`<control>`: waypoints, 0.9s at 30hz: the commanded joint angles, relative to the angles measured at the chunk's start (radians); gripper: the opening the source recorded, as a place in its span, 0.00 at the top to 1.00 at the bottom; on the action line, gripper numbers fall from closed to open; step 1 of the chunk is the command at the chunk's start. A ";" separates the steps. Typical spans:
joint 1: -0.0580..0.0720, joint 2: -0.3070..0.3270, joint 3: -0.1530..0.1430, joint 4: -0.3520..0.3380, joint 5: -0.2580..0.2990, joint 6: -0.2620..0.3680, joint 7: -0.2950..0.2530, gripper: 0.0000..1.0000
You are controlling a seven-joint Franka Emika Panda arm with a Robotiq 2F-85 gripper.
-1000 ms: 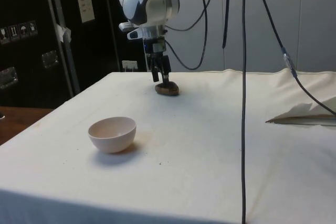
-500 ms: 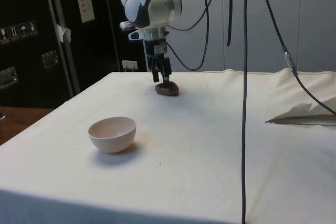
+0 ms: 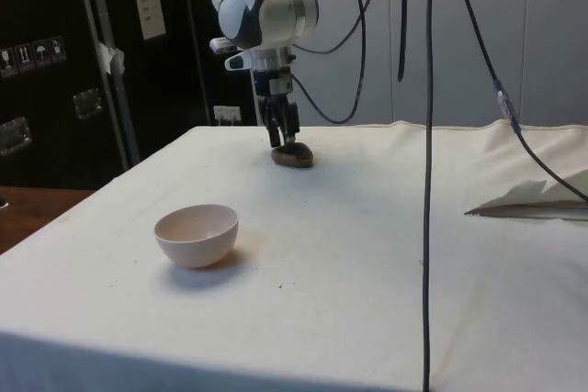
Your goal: Pour the coffee beans from the cup into the bowl.
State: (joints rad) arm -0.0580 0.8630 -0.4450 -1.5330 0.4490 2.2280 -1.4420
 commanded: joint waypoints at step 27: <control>0.009 -0.013 -0.007 -0.001 -0.004 -0.013 0.014 1.00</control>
State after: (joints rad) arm -0.0560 0.8600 -0.4460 -1.5290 0.4490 2.2190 -1.4370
